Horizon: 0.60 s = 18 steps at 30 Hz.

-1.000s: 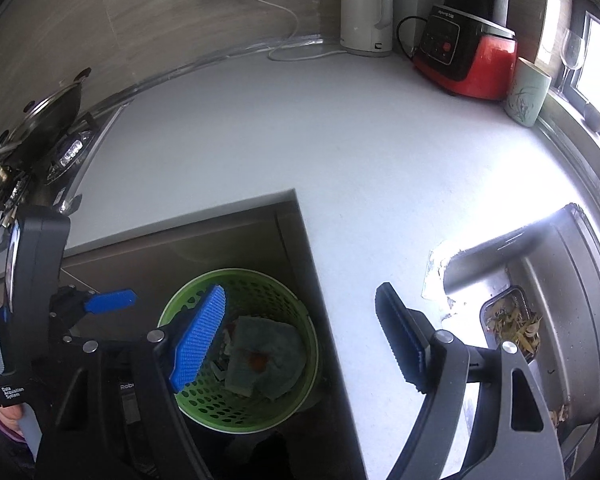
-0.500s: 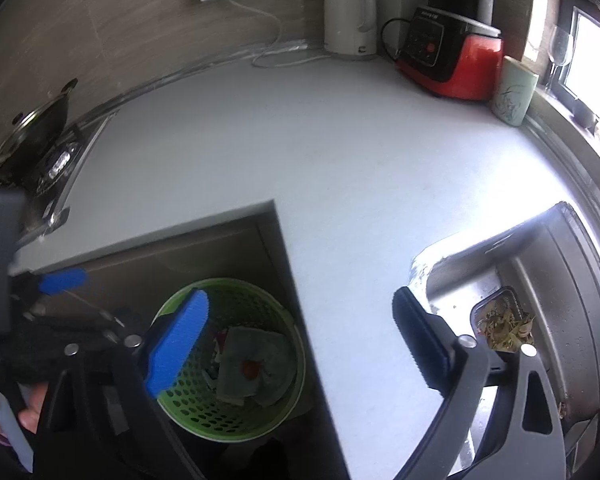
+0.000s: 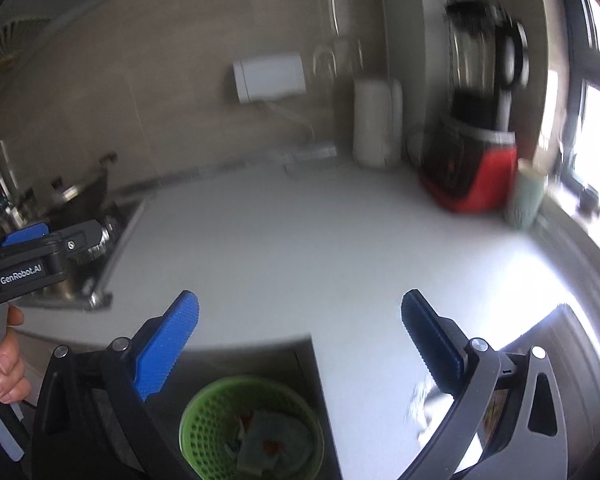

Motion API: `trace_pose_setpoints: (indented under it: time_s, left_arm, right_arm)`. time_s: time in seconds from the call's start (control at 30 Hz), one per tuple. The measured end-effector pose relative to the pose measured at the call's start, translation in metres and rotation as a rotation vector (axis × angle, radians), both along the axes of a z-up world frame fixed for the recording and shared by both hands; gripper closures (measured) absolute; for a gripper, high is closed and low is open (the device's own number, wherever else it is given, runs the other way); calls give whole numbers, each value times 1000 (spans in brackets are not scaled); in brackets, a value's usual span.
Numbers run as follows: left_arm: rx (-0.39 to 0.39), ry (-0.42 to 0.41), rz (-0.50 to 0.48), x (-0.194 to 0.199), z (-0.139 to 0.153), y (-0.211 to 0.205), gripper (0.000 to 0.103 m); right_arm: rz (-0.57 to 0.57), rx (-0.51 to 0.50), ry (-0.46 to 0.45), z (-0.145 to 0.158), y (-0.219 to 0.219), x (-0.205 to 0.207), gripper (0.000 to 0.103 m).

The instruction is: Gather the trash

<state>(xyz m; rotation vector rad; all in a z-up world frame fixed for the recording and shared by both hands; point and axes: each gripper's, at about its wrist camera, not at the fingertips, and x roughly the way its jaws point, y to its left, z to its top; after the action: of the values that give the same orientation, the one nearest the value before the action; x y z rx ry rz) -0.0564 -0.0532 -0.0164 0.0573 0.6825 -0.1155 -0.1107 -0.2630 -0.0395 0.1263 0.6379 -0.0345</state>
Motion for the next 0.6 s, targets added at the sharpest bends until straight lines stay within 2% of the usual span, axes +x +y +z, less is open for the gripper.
trace_pose_setpoints:
  time_s: [0.3, 0.47, 0.6]
  left_arm:
    - [-2, -162, 164, -13, 86, 12, 8]
    - [-8, -223, 250, -20, 123, 25, 8]
    - [-17, -260, 296, -30, 136, 35, 8]
  right_arm:
    - [85, -43, -258, 101, 14, -5, 2]
    - [139, -28, -347, 137, 25, -12, 2]
    - [181, -10, -398, 155, 33, -18, 2]
